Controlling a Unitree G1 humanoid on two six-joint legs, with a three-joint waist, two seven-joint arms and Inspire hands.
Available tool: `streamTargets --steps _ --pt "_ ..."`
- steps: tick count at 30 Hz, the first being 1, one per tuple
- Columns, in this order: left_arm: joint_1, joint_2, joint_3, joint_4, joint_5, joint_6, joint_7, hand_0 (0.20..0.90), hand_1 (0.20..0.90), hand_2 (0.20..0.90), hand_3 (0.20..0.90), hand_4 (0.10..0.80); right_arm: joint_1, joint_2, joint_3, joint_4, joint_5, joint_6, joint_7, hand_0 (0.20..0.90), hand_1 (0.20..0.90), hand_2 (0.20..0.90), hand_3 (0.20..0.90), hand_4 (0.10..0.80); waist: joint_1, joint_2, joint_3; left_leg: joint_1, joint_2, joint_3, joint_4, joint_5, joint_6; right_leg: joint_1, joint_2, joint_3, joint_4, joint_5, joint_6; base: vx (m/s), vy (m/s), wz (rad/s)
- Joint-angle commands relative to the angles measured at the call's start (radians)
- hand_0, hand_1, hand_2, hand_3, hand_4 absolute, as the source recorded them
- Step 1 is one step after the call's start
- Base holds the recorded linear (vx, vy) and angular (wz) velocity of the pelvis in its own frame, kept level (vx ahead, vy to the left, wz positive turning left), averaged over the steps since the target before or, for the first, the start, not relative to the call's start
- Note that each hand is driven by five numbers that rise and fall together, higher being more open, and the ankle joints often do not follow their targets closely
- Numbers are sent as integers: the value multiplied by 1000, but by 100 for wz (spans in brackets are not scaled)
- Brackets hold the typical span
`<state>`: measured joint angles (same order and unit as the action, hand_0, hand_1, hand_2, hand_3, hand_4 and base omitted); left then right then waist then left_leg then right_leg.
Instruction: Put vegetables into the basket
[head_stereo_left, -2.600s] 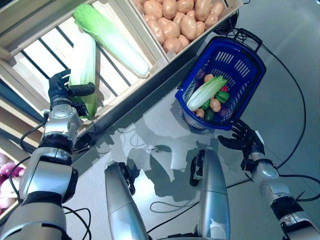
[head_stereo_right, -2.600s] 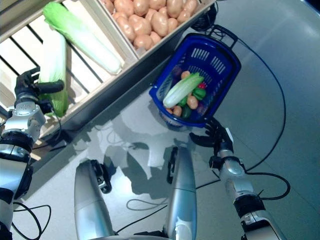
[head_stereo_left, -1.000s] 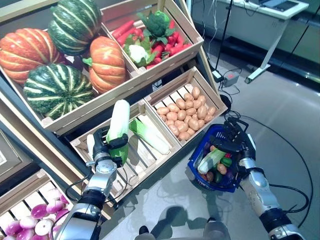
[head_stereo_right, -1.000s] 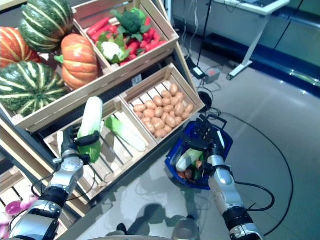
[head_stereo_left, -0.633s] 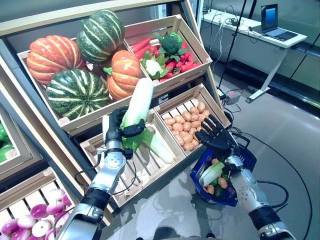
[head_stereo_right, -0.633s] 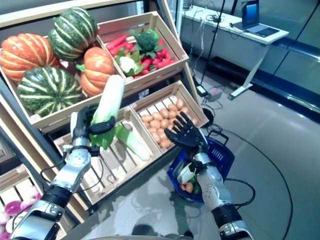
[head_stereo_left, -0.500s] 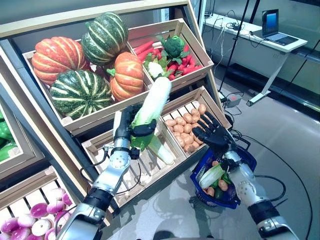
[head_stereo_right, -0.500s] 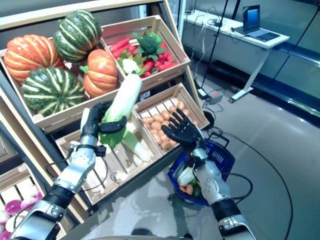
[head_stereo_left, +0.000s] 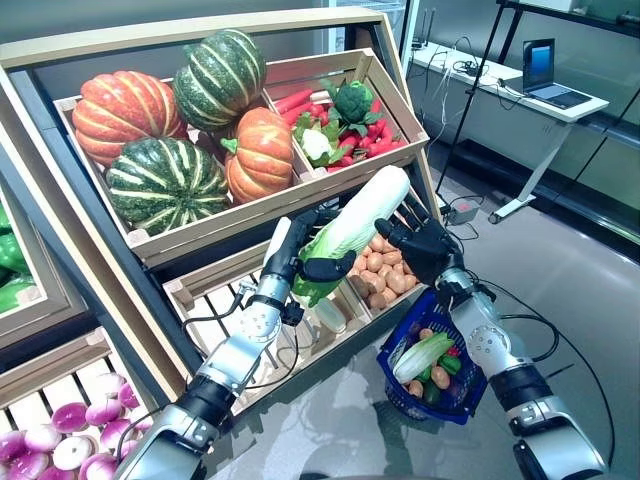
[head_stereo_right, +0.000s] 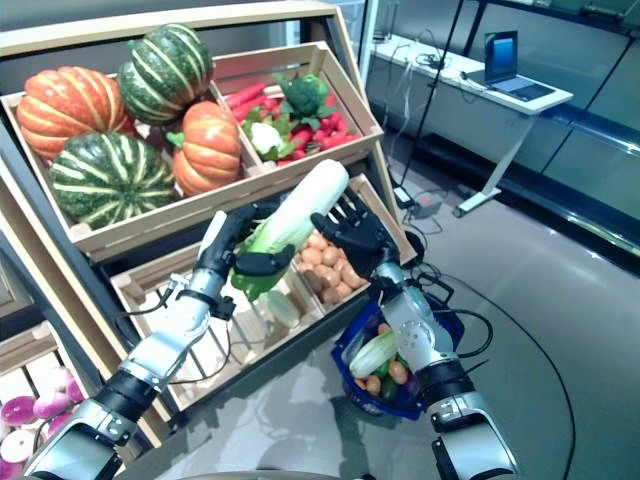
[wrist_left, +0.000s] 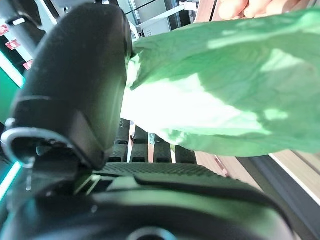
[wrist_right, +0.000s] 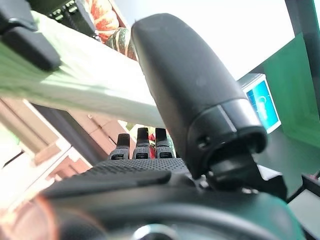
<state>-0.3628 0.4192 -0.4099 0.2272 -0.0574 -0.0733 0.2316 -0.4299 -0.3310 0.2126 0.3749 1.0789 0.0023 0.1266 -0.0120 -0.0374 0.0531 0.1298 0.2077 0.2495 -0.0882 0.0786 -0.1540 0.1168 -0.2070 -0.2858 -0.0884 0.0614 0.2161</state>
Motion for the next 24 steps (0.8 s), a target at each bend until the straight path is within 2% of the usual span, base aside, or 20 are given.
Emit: streamTargets --steps 1,8,16,21,22,23,24 --pt "-209 19 -37 -95 53 -176 20 300 300 300 300 400 -209 22 -8 -16 94 -56 5 900 900 900 900 800 21 8 -68 -23 -29 -51 1 -79 35 10 31 -7 5 -40 -53 0 0 0" --pt "-224 30 -73 -119 77 -188 7 300 300 300 300 400 -236 34 4 -4 134 -56 1 900 900 900 900 800 22 8 -66 -24 -28 -55 1 -79 34 10 30 -4 7 -42 -52 0 0 0" --pt "-249 43 -138 -158 101 -246 -74 300 300 300 300 400 -268 35 23 48 196 -21 12 900 900 900 900 800 21 9 -70 -22 -31 -59 1 -82 32 12 26 4 10 -45 -47 1 1 1" --pt "-259 46 -162 -183 82 -252 -110 300 300 300 300 400 -284 36 27 78 222 -25 19 900 900 900 900 800 22 10 -72 -21 -31 -59 1 -84 32 13 26 7 8 -45 -46 9 4 6" --pt "-259 46 -172 -190 72 -255 -122 300 300 300 300 400 -287 35 26 88 231 -42 32 745 745 745 745 696 23 11 -73 -21 -30 -60 1 -84 31 13 25 6 8 -45 -45 0 0 0" --pt "-259 46 -175 -192 70 -256 -126 300 300 300 300 400 -291 35 25 93 238 -53 37 364 364 364 364 442 23 11 -73 -21 -30 -61 1 -83 30 14 25 6 8 -45 -45 0 0 0" --pt "-257 47 -181 -196 71 -261 -129 300 300 300 300 400 -296 37 23 94 249 -68 44 300 300 300 300 400 24 12 -73 -21 -29 -61 1 -83 30 13 25 7 8 -45 -44 0 0 0"
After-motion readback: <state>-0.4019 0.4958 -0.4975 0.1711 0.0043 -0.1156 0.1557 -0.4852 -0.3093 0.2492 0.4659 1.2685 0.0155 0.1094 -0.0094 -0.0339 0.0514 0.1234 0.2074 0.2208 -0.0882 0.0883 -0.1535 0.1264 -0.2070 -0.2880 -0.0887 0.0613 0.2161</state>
